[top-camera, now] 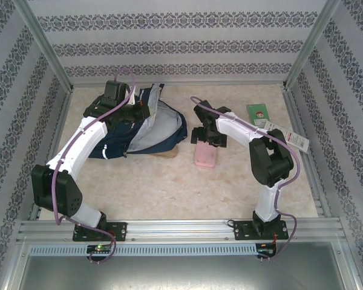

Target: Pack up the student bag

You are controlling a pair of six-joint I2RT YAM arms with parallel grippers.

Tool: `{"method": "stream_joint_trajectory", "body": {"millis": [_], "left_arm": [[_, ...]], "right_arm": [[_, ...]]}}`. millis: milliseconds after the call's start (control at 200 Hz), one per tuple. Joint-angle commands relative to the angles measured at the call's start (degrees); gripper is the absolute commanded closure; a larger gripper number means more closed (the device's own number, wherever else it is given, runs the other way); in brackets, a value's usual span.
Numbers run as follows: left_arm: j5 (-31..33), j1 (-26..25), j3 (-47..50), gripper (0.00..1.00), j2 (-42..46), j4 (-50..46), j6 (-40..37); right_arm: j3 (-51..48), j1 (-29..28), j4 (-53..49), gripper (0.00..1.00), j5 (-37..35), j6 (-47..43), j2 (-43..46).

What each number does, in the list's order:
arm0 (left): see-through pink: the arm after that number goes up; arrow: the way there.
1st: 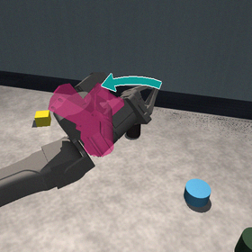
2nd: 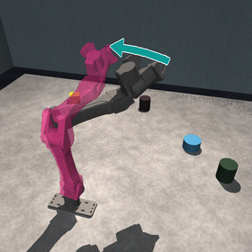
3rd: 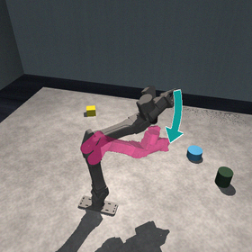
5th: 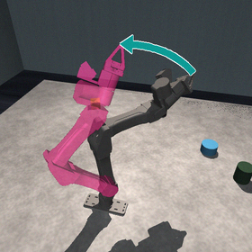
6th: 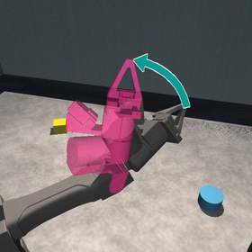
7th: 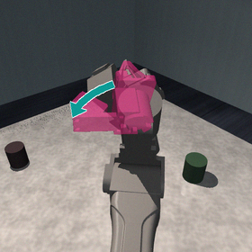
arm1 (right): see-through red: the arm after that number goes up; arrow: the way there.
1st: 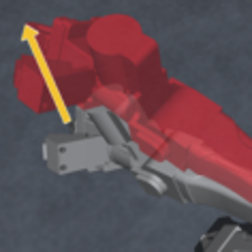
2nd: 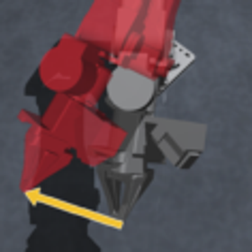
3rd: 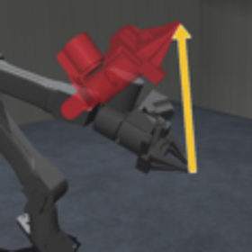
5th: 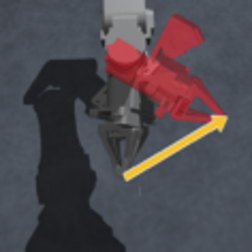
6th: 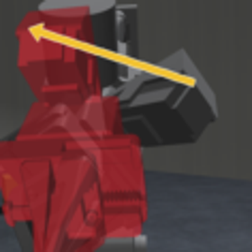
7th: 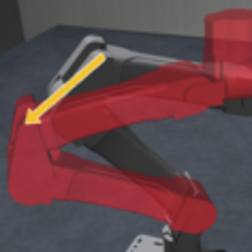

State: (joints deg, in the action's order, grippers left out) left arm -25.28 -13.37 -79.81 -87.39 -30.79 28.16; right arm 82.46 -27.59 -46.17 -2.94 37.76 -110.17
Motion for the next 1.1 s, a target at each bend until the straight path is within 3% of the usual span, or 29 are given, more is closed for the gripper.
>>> {"method": "stream_joint_trajectory", "body": {"millis": [0, 615, 739, 1099], "left_arm": [[-1.01, 0.89, -0.07, 1.0, 1.51, 3.21, 0.75], [-0.89, 0.89, 0.36, 1.0, 2.08, 3.28, 1.11], [-0.74, 0.88, 0.36, 1.0, 2.3, 3.19, 1.1], [-1.0, 0.89, 0.45, 1.0, 2.27, 3.21, 1.36]], "right_arm": [[-1.49, -0.11, -0.28, 0.02, -0.44, 5.87, -0.27], [-3.89, -2.95, 3.16, 0.02, 0.22, 6.9, -6.03], [-5.19, -3.05, 3.9, 0.06, -0.42, 6.35, -4.8], [-3.53, -4.29, 2.71, 0.02, -0.67, 4.0, -6.49]]}}
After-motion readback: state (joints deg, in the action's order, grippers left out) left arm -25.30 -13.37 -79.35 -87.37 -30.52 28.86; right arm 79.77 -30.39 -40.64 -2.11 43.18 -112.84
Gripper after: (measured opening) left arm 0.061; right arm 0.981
